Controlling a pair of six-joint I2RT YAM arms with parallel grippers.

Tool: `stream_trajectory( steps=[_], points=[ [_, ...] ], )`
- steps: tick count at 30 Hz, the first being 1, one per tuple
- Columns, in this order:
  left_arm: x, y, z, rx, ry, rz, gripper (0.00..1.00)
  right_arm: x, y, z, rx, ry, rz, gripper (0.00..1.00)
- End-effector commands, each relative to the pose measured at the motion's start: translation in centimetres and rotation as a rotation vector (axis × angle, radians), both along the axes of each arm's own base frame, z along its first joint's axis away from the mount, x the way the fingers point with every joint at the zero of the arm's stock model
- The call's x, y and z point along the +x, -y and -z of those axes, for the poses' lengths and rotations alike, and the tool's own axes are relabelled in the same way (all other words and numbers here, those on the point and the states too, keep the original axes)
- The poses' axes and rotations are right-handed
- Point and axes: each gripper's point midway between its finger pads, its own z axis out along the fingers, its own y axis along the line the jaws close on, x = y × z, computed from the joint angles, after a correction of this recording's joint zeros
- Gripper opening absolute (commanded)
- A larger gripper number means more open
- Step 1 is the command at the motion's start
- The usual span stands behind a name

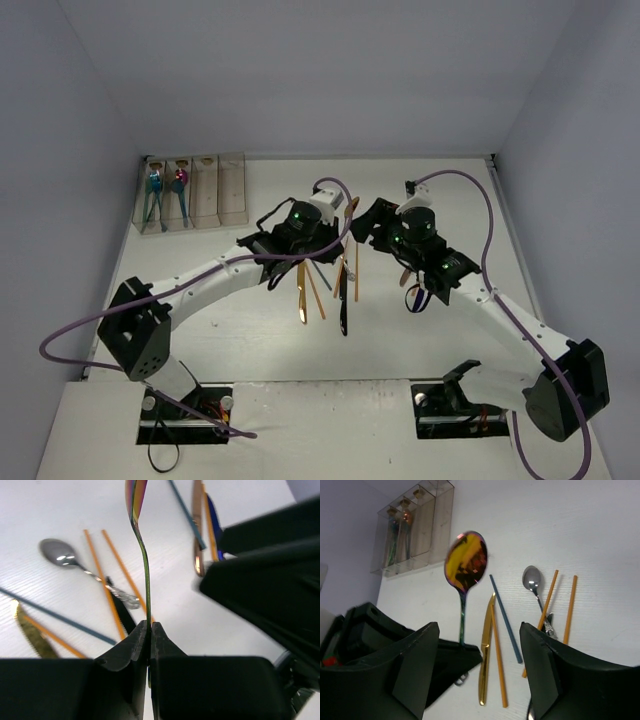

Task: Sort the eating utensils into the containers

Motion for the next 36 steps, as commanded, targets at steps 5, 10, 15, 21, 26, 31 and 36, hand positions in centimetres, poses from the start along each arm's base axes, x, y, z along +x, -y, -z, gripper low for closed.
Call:
stream_trajectory(
  steps=[5,10,15,21,26,31,36],
  points=[
    [8.8,-14.7,-2.6,0.135,0.081,-0.363,0.00,1.0,4.8,-1.2,-0.079,0.098,0.143,0.90],
    [13.3,-23.7,-2.5,0.298,0.090,-0.532,0.00,1.0,7.3,0.8,-0.128,0.062,0.176,1.00],
    [18.1,-32.3,-3.0,0.370,0.106,-0.685,0.00,0.5,8.8,2.4,-0.207,0.036,0.187,1.00],
    [22.6,-39.3,-1.0,0.435,0.061,-0.776,0.00,0.0,9.9,3.3,-0.275,0.019,0.189,1.00],
    [24.9,-43.4,1.3,0.471,0.033,-0.805,0.00,-0.5,10.1,3.6,-0.299,0.006,0.175,1.00],
    [25.8,-46.0,4.2,0.471,-0.021,-0.817,0.00,-0.9,10.3,4.4,-0.308,-0.015,0.169,1.00],
    [25.8,-45.9,5.9,0.494,-0.043,-0.778,0.00,-1.1,10.2,5.0,-0.300,-0.039,0.168,1.00]
  ],
)
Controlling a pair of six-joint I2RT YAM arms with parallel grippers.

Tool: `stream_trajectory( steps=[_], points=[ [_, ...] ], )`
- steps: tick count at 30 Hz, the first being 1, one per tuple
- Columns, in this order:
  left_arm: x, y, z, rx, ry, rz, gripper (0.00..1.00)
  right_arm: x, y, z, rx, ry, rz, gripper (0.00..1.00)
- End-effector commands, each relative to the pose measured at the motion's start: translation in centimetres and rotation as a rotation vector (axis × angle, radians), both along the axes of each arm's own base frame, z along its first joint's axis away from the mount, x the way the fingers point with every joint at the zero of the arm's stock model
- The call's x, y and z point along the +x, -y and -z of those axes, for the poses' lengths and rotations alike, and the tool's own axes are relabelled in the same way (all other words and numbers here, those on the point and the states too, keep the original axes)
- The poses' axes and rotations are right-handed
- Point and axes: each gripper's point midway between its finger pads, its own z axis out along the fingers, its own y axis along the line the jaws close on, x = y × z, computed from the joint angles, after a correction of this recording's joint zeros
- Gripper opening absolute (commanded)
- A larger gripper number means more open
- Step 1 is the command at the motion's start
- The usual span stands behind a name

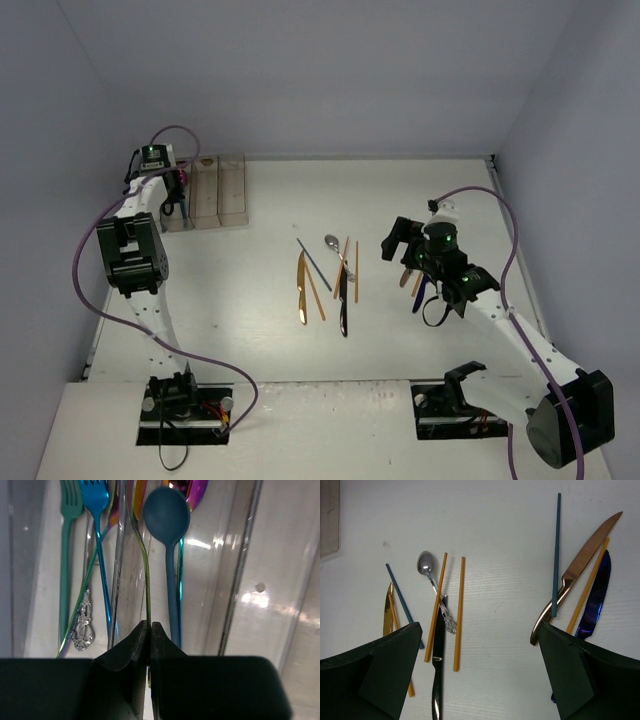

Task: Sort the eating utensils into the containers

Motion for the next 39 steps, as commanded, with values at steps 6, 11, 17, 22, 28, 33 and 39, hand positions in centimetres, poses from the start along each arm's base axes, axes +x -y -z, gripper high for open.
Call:
stream_trajectory(
  steps=[6,11,17,22,28,33,39],
  points=[
    [0.9,0.0,-4.1,0.043,0.081,0.053,0.15,0.6,0.3,-0.9,0.005,0.033,0.016,1.00],
    [0.5,0.4,-6.7,0.011,0.144,0.007,0.47,0.6,0.3,-1.0,-0.003,0.035,0.013,1.00],
    [-1.2,3.0,-12.3,-0.018,0.247,-0.036,0.68,0.7,0.4,-0.9,-0.028,0.037,-0.002,1.00],
    [-4.5,12.9,-16.1,-0.116,0.325,0.050,0.74,1.0,0.2,-0.6,-0.060,0.026,-0.032,1.00],
    [-10.1,27.0,-14.2,-0.236,0.289,0.123,0.74,0.9,0.1,-0.5,-0.056,0.020,-0.036,1.00],
    [-12.9,34.2,-11.6,-0.279,0.251,0.148,0.74,0.2,0.3,-0.9,-0.036,0.039,-0.029,1.00],
    [-13.6,40.6,-8.7,-0.335,0.192,0.199,0.73,-0.8,0.7,-0.6,-0.025,0.044,-0.024,1.00]
  ],
)
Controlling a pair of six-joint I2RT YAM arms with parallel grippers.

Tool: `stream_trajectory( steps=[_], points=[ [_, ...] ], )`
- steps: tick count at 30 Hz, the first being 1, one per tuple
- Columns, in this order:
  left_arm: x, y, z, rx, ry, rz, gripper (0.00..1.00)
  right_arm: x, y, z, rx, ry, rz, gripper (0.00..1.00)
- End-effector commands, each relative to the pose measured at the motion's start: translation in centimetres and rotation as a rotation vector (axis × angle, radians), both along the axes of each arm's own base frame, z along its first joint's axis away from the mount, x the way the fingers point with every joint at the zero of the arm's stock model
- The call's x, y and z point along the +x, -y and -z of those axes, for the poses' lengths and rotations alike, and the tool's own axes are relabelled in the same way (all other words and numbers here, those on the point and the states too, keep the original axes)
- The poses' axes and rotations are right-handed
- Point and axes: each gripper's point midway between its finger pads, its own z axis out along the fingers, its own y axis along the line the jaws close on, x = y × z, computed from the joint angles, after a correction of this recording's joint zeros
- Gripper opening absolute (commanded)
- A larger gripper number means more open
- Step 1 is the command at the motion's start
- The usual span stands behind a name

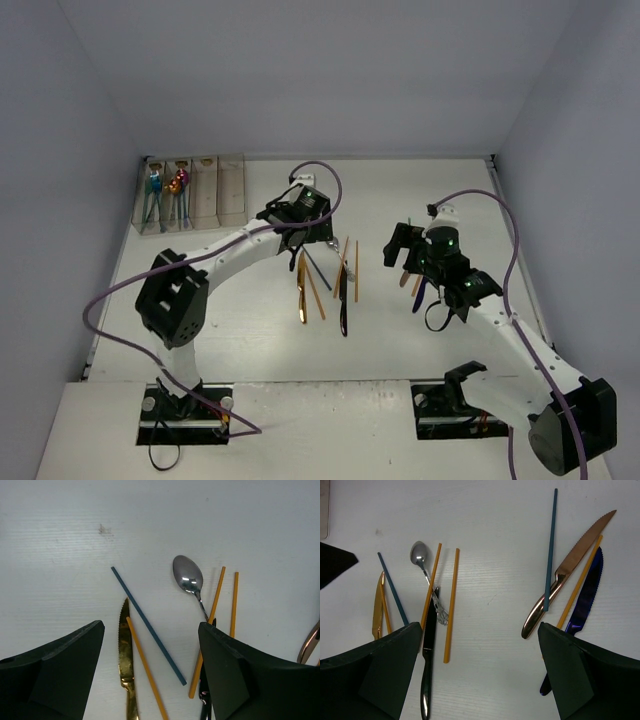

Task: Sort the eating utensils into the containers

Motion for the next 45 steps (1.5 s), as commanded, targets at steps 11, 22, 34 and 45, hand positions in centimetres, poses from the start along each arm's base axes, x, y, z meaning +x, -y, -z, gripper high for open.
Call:
stream_trajectory(
  steps=[11,22,34,45],
  points=[
    [2.1,7.5,3.2,-0.089,-0.017,-0.054,0.65,-1.0,0.6,-0.8,0.029,0.055,0.011,1.00],
    [2.8,8.5,5.6,-0.063,-0.037,-0.055,0.58,-1.2,0.6,-0.3,0.029,0.045,0.007,1.00],
    [3.4,8.6,6.6,-0.060,-0.029,-0.066,0.52,-2.5,0.7,0.8,0.026,0.004,-0.009,1.00],
    [3.2,8.7,8.2,-0.042,-0.062,-0.060,0.31,-2.6,0.9,0.9,0.022,-0.001,-0.002,1.00]
  ],
)
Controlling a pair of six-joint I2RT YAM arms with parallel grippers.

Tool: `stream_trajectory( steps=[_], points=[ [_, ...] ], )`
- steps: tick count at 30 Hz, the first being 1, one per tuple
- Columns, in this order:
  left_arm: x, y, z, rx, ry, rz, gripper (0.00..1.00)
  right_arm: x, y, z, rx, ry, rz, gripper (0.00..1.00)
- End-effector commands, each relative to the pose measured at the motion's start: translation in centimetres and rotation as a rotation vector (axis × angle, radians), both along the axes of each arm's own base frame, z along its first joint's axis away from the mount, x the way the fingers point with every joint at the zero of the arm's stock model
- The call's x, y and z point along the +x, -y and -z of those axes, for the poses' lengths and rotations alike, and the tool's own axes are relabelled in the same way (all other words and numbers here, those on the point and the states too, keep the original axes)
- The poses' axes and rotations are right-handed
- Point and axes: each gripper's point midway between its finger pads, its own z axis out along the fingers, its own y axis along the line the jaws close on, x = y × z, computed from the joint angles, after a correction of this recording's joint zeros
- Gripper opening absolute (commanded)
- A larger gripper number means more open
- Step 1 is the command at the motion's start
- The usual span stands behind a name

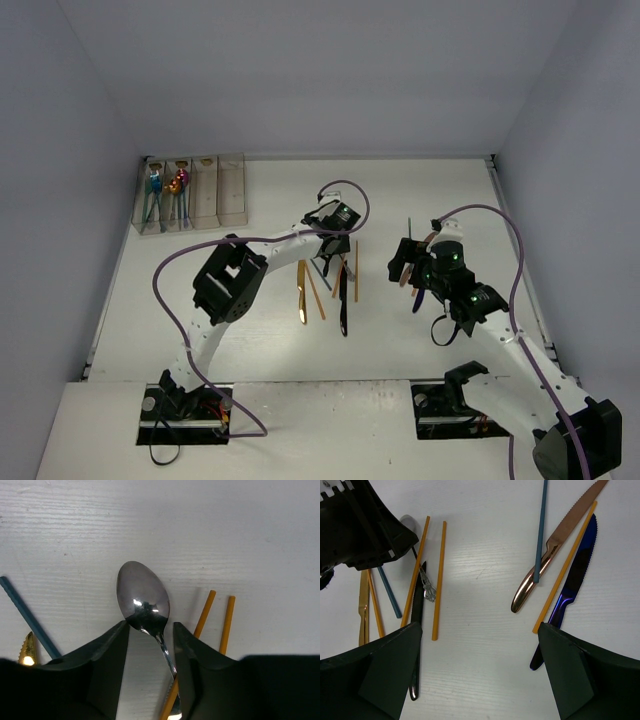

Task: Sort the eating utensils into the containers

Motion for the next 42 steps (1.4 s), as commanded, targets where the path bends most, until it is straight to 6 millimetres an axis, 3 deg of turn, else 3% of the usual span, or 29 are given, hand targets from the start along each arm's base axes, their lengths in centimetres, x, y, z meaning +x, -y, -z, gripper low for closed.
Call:
stream_trajectory(
  steps=[1,6,13,27,37,40,42],
  points=[
    [1.2,0.9,-2.9,-0.047,0.060,-0.010,0.28,0.5,-0.2,-1.1,0.024,0.038,0.006,1.00],
    [1.7,0.7,-4.5,-0.032,0.108,0.009,0.12,0.5,-0.1,-1.0,0.025,0.036,0.009,1.00],
    [2.6,1.4,-6.6,-0.044,0.191,0.065,0.00,0.4,-0.1,-1.0,0.027,0.037,0.011,1.00],
    [4.0,2.2,-14.9,-0.089,0.459,0.179,0.00,0.2,-0.1,-0.8,0.034,0.032,0.010,1.00],
    [5.3,4.2,-18.4,-0.126,0.599,0.268,0.00,0.0,-0.3,-0.9,0.045,0.030,0.007,1.00],
    [5.8,3.9,-19.9,-0.124,0.630,0.260,0.00,-0.1,-0.4,-1.2,0.054,0.033,0.005,1.00],
    [6.1,2.7,-20.7,-0.101,0.647,0.241,0.00,-0.1,-0.4,-1.4,0.060,0.036,0.005,1.00]
  ],
)
